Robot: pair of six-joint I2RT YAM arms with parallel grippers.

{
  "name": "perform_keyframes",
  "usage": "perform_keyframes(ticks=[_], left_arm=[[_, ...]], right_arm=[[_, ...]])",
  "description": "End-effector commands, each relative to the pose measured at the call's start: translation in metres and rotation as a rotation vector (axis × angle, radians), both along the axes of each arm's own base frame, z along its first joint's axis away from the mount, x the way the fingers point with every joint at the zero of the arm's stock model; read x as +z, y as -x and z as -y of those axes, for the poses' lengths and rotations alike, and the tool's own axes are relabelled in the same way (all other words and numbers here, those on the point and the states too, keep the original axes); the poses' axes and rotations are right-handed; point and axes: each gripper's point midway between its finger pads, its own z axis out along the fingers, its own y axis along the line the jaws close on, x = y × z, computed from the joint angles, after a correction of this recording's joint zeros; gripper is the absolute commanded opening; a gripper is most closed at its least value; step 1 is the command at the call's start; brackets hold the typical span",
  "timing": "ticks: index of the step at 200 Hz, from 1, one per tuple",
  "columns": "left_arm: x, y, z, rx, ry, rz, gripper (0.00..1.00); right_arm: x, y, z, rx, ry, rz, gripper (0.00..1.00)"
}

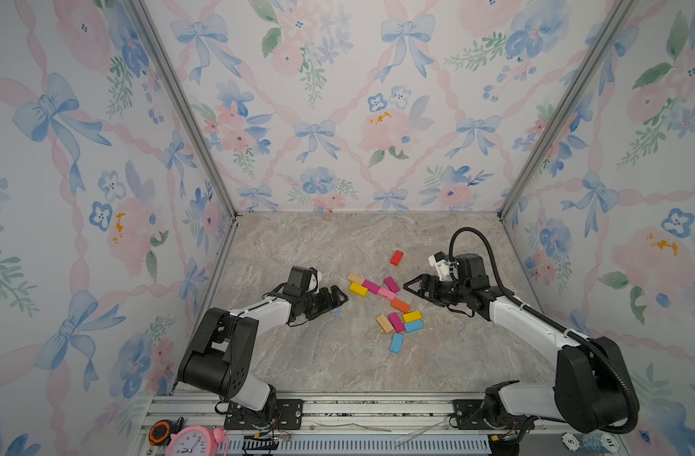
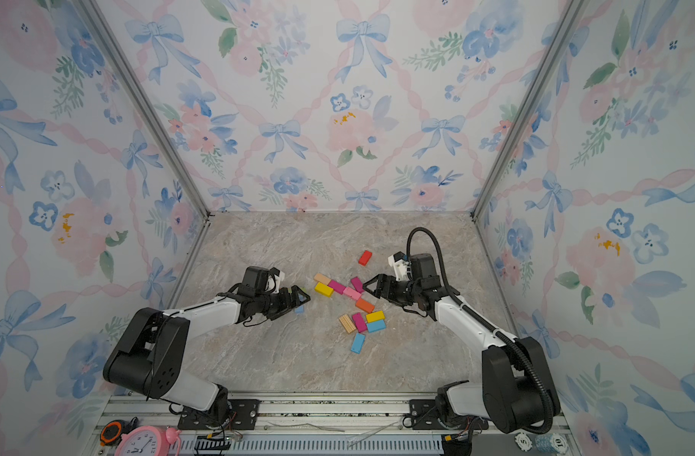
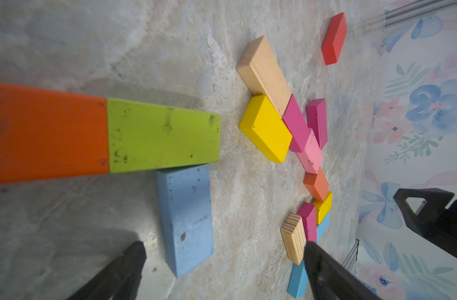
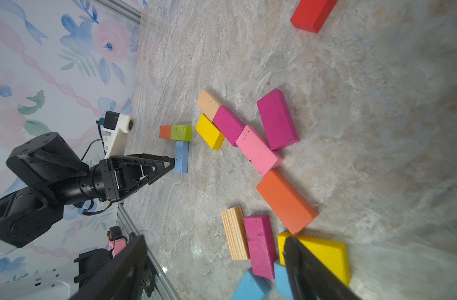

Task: Assemble the number 7 with building blocks
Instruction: Adjust the building block at the center of the board.

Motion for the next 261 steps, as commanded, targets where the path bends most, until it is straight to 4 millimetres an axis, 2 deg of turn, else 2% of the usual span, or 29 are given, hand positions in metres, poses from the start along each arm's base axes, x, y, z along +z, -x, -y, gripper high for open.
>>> perform_keyframes(ticks=[1, 59, 261], left_arm=[[-0.008, 0.001, 0.001, -0.019, -0.023, -0.019, 0.97], [-0.012, -0.004, 0.004, -0.025, -0.027, -0.025, 0.98], [-0.018, -0.002, 0.007, -0.026, -0.033, -0.040, 0.97]], right_arm=[[-0.005, 0.004, 0.000, 0.019, 0.000, -0.015, 0.85], [-0.005, 0.005, 0.000, 0.025, 0.005, -0.015, 0.85], [-0.010, 0.006, 0.000, 0.031, 0.006, -0.022, 0.85]])
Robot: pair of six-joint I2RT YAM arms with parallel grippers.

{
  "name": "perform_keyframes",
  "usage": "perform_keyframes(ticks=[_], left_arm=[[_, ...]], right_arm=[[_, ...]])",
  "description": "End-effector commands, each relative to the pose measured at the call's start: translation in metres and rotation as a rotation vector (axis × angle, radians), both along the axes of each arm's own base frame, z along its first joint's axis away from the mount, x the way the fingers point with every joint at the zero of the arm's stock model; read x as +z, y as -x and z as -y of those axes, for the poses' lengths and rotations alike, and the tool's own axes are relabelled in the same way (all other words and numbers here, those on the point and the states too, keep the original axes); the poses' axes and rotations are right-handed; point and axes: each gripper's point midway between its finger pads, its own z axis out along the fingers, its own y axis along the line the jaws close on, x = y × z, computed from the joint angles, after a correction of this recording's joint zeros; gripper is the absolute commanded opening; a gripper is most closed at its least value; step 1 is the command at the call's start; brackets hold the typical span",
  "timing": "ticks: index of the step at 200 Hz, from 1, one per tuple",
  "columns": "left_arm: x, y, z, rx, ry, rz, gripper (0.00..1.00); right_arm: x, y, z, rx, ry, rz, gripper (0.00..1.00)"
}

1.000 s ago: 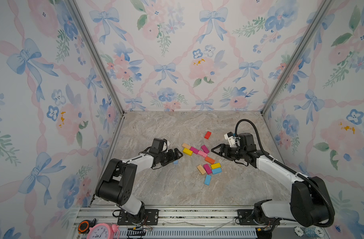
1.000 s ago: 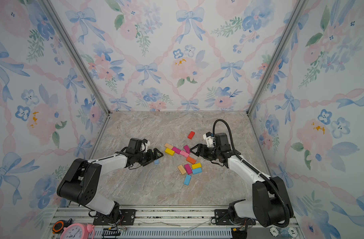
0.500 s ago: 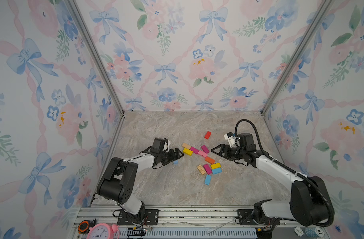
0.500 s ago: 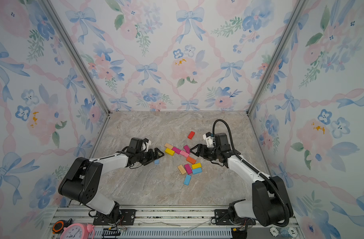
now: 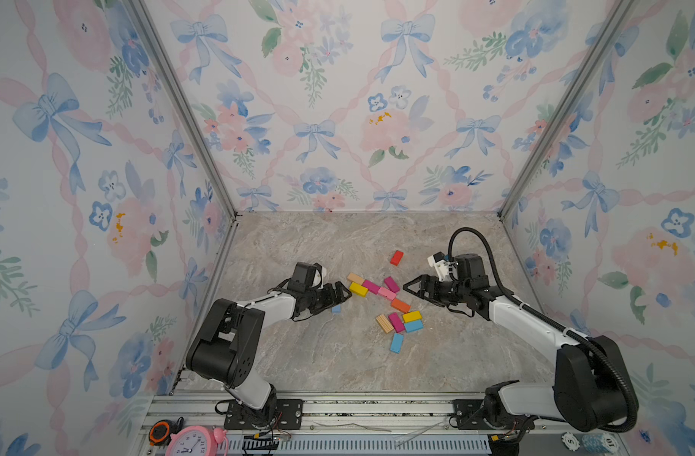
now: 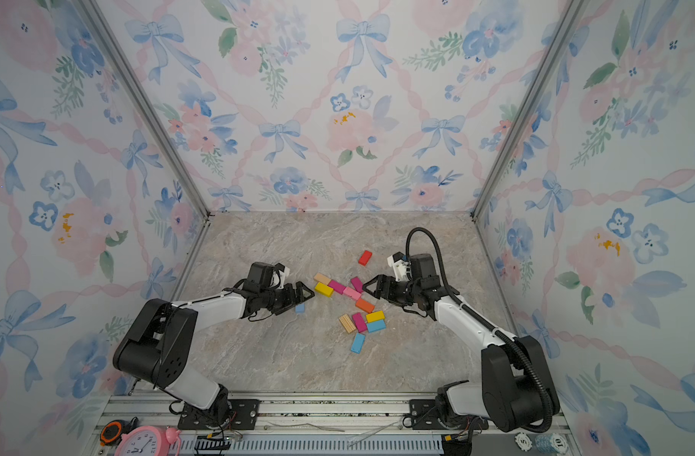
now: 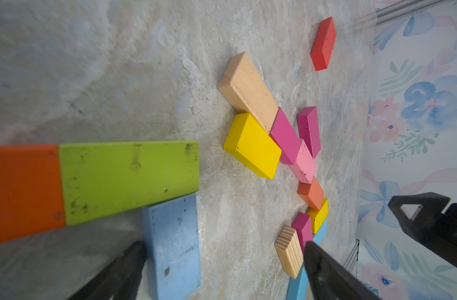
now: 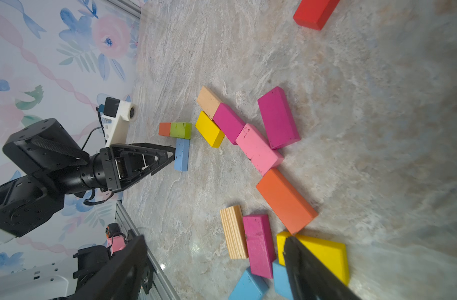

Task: Assemble the number 7 with building blocks
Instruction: Adjust the building block at the center of the board.

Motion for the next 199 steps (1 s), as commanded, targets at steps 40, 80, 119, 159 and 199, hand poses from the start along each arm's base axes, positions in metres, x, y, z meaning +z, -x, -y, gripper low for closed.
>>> perform_keyframes(ticks=[40, 80, 119, 159, 199], left_arm=[[-0.006, 0.011, -0.006, -0.001, -0.043, -0.046, 0.97], [0.018, 0.010, -0.023, 0.030, -0.077, 0.004, 0.98], [0.049, 0.015, -0.043, 0.061, -0.105, 0.068, 0.98], [0.084, 0.025, -0.058, 0.095, -0.127, 0.195, 0.98], [0.104, 0.023, -0.074, 0.182, -0.140, 0.375, 0.98]], right_arm=[[-0.006, 0.006, 0.001, 0.016, 0.007, -0.022, 0.85], [0.002, 0.008, 0.004, 0.018, 0.040, -0.003, 0.85], [0.007, 0.013, 0.001, 0.051, 0.126, 0.012, 0.85], [0.004, 0.024, -0.009, 0.120, 0.275, 0.004, 0.85], [-0.001, 0.028, -0.024, 0.182, 0.360, -0.004, 0.85]])
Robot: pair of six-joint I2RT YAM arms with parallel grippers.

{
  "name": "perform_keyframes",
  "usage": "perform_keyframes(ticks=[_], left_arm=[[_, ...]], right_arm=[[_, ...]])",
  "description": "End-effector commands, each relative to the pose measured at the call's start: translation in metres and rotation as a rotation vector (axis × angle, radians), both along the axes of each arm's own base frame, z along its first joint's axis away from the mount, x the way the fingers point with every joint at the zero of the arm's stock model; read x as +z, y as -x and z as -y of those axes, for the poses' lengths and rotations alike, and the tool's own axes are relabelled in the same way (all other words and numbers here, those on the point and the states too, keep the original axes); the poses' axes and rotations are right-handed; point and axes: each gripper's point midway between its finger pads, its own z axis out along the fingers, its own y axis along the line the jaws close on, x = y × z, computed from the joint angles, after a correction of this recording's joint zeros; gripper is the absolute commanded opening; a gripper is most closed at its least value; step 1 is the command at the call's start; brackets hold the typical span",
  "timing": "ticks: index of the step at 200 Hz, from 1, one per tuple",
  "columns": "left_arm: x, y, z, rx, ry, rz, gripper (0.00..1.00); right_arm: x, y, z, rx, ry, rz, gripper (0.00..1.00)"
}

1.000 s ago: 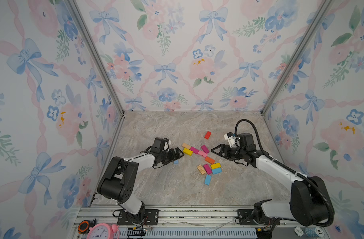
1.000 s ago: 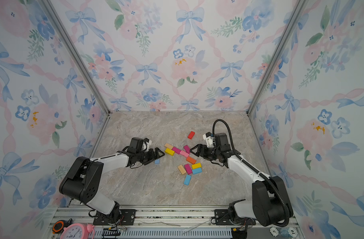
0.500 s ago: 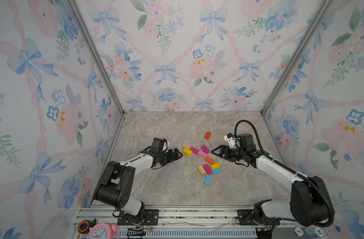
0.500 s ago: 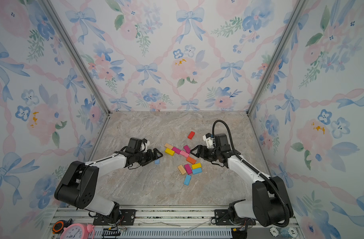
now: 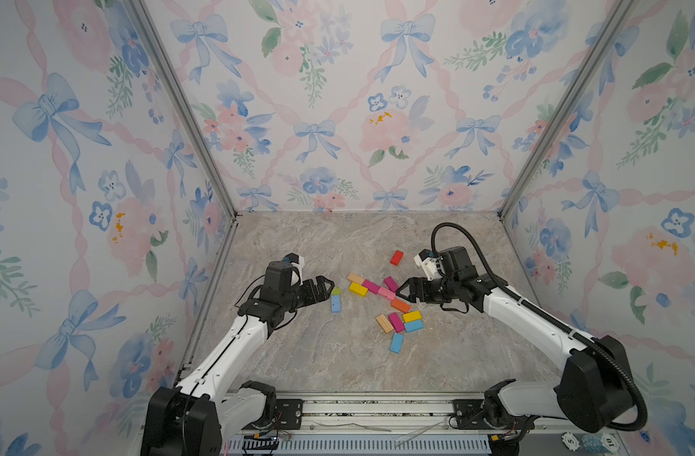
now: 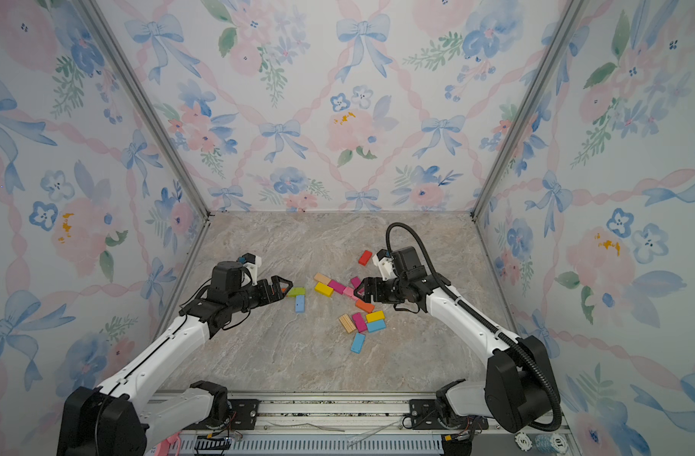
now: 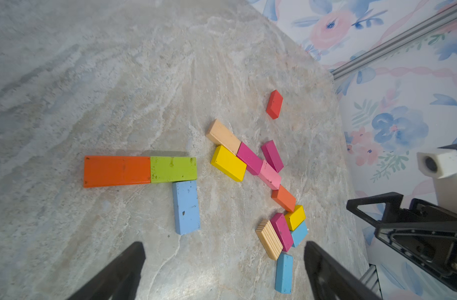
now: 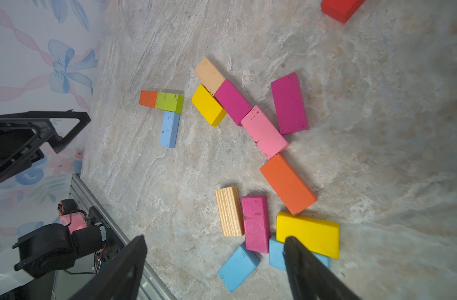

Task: Assemble the number 7 with building blocks
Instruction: Adjust the building block at the center of the board, then pick up the building block from the center of the board.

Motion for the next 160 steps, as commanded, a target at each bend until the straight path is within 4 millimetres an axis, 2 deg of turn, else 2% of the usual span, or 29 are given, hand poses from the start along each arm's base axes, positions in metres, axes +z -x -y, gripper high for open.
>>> perform_keyframes(ticks=[1, 49, 81, 122, 160], left_arm=[[-0.006, -0.001, -0.015, 0.058, -0.048, 0.071, 0.98], [0.011, -0.008, -0.031, 0.176, -0.035, 0.362, 0.97], [0.020, -0.006, -0.035, 0.191, -0.102, 0.495, 0.96], [0.034, -0.007, -0.041, 0.218, -0.134, 0.600, 0.96], [0.025, -0.018, -0.036, 0.189, -0.179, 0.567, 0.96]], right_arm=[[-0.014, 0.008, 0.002, 0.031, 0.116, -0.034, 0.85], [-0.029, 0.014, -0.005, 0.092, 0.256, -0.046, 0.84], [-0.040, 0.015, -0.012, 0.118, 0.294, -0.065, 0.84], [-0.050, 0.017, -0.022, 0.159, 0.333, -0.078, 0.84], [-0.057, 0.019, -0.025, 0.185, 0.371, -0.088, 0.84]])
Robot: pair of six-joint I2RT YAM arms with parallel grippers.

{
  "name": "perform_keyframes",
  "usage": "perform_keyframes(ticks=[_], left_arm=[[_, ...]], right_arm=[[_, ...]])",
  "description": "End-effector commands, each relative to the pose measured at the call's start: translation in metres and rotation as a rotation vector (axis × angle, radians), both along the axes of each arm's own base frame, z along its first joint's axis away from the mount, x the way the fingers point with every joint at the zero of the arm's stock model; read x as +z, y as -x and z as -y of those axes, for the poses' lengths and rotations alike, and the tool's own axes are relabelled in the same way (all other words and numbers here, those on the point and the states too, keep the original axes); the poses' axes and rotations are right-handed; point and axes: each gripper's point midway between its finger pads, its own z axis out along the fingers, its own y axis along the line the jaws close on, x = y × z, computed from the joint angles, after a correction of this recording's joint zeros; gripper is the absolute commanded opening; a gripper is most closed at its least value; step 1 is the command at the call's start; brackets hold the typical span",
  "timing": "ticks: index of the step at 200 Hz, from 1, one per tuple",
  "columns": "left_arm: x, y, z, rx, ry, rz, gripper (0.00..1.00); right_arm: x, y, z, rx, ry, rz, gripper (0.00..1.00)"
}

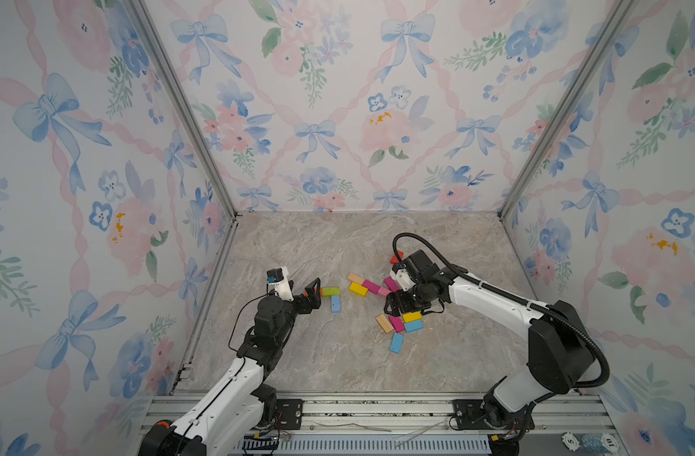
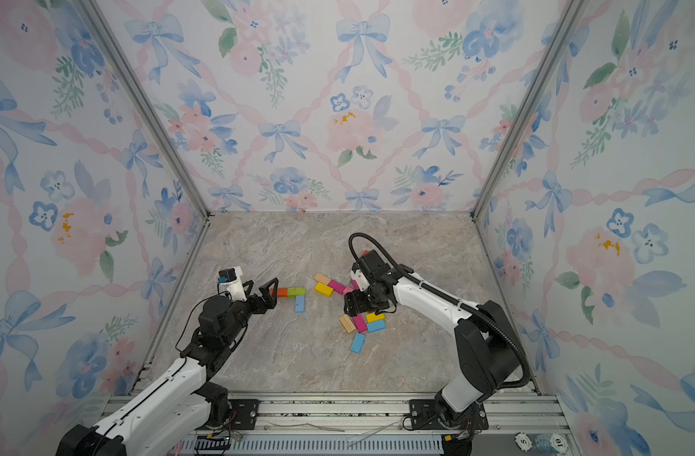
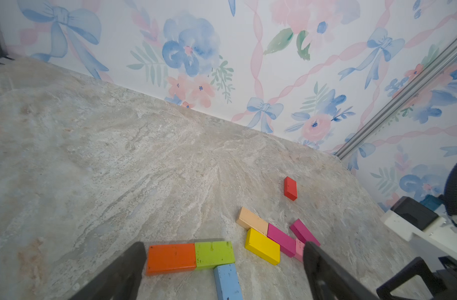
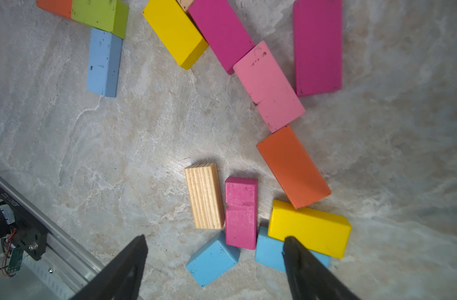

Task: Assemble the number 7 with building blocks
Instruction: Pick up the building block from the center of the board.

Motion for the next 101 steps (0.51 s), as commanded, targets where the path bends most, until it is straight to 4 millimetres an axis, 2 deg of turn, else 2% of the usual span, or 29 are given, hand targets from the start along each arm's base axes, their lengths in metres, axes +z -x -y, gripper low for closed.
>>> perform_keyframes(ticks=[1, 24, 28, 45, 101], left_arm=[[0.006, -0.009, 0.004, -0.008, -0.048, 0.024, 0.96], [0.002, -0.011, 0.013, -0.053, -0.060, 0.007, 0.97], [0.002, -0.012, 0.014, -0.059, -0.060, 0.003, 0.97], [-0.001, -0.014, 0.016, -0.067, -0.066, -0.015, 0.97], [-0.002, -0.013, 0.018, -0.074, -0.070, -0.019, 0.97]], right_arm=[[-0.002, 0.002, -0.001, 0.033, 0.051, -0.002, 0.84], [-0.006, 0.006, -0.004, 0.059, 0.080, 0.000, 0.84], [-0.015, 0.007, -0.004, 0.064, 0.098, -0.020, 0.84], [-0.022, 0.008, -0.009, 0.076, 0.111, -0.026, 0.84], [-0.032, 0.009, -0.029, 0.132, 0.147, -0.018, 0.81]])
